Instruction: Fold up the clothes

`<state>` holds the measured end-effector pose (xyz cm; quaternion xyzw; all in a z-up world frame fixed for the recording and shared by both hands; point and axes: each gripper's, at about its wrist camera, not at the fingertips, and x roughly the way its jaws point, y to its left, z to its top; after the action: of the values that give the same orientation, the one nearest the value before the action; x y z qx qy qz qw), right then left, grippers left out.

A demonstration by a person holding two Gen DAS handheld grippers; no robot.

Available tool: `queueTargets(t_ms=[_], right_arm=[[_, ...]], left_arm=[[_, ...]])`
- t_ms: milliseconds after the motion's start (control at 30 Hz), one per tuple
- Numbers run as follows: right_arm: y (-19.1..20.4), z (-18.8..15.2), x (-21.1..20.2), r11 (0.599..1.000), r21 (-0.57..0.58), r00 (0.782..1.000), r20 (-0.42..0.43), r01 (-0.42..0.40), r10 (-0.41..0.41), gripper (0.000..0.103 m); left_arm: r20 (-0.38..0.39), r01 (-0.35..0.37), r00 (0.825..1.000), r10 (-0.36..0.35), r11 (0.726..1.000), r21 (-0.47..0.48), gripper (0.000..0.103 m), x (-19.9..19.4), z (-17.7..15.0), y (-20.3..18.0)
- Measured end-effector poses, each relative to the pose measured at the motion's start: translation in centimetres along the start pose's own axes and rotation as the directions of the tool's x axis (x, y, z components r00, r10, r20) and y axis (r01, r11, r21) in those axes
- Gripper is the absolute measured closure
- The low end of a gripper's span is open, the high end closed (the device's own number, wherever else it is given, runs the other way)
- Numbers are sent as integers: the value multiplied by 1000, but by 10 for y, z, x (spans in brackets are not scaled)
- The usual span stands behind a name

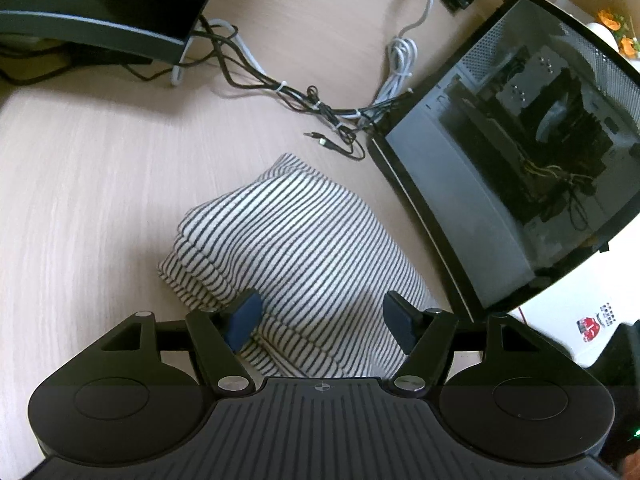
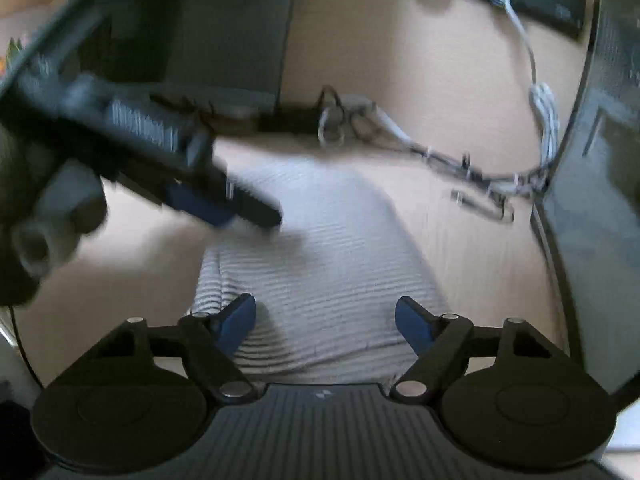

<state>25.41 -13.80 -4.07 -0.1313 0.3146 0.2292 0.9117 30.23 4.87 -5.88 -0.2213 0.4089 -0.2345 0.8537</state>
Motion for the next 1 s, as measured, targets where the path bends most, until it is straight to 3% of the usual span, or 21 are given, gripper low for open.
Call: queueTargets(t_ms=[367,533,600,633,667,700,767,867,1000], right_arm=[[19,-9,-1,994,10,994,-21,107,-107,23],[-3,11,-9,997,69,996,-77,40,-35,24],[-19,28,-20,994,105,999,-37,22,-18,34],[-26,39,-21,994,113,1000,-15,7,-5,47],[-33,51,-20,993,118,1000,9,-11,10,54],[-38,64,-16,992,122,999,29,-30,27,54],[-42,90,4,991,113,996,64,-73,66,55],[-39,111,59,993,60,995,21,-99,98,55],[-36,96,132,998,20,988,-136,-68,70,54]], left_arm=[[-1,59,998,-59,998,-23,29,-3,0,12],[-2,52,999,-52,998,-30,29,-3,-3,14],[-5,43,999,-43,999,-34,29,-2,-4,15],[-6,36,999,-36,999,-38,29,-1,-5,16],[-10,20,1000,-21,999,-48,29,1,-6,17],[-19,-1,1000,-1,998,-65,27,5,-9,18],[-21,-13,1000,10,993,-114,23,10,-14,21],[-2,-50,999,50,991,-122,24,4,-17,16],[35,-110,993,115,988,-109,25,-15,-19,4]])
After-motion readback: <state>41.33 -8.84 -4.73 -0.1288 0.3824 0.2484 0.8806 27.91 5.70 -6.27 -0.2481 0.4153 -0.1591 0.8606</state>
